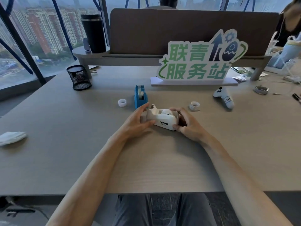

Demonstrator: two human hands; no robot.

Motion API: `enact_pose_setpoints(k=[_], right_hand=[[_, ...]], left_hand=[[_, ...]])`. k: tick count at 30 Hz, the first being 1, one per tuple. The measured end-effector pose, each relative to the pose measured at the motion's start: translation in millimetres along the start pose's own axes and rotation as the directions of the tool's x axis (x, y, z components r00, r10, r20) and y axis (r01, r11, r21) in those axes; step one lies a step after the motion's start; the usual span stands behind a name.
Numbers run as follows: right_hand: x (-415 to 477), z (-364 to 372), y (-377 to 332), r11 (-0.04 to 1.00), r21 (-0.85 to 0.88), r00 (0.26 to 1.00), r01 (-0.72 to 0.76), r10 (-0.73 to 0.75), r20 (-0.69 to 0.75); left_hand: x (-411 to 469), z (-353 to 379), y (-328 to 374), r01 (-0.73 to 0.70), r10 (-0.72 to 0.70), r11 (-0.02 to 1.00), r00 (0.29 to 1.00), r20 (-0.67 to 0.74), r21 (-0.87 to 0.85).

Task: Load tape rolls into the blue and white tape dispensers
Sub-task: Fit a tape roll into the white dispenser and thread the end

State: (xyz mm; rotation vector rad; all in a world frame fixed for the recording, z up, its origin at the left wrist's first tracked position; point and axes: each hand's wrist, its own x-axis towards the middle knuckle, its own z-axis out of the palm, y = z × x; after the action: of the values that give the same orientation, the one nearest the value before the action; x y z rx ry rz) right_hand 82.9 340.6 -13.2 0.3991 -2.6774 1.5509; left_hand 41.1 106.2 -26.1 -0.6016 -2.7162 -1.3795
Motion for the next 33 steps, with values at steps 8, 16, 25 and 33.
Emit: enact_pose_setpoints(k=[8, 16, 25, 33], right_hand=[[15, 0, -36, 0.926, -0.314, 0.969, 0.211, -0.239, -0.054], [25, -11, -59, 0.78, -0.558, 0.951, 0.283, -0.304, 0.058], [27, -12, -48, 0.675, -0.664, 0.929, 0.322, -0.362, 0.082], [24, -4, -35, 0.911, -0.368, 0.817, 0.185, -0.35, -0.458]], left_hand=[[1, 2, 2, -0.016, 0.004, 0.995, 0.993, -0.119, -0.099], [2, 3, 0, -0.044, 0.027, 0.99, 0.992, -0.127, -0.131], [2, 2, 4, -0.027, 0.015, 0.995, 0.992, -0.124, -0.094], [23, 13, 9, 0.015, -0.02, 0.999, 0.984, -0.179, -0.029]])
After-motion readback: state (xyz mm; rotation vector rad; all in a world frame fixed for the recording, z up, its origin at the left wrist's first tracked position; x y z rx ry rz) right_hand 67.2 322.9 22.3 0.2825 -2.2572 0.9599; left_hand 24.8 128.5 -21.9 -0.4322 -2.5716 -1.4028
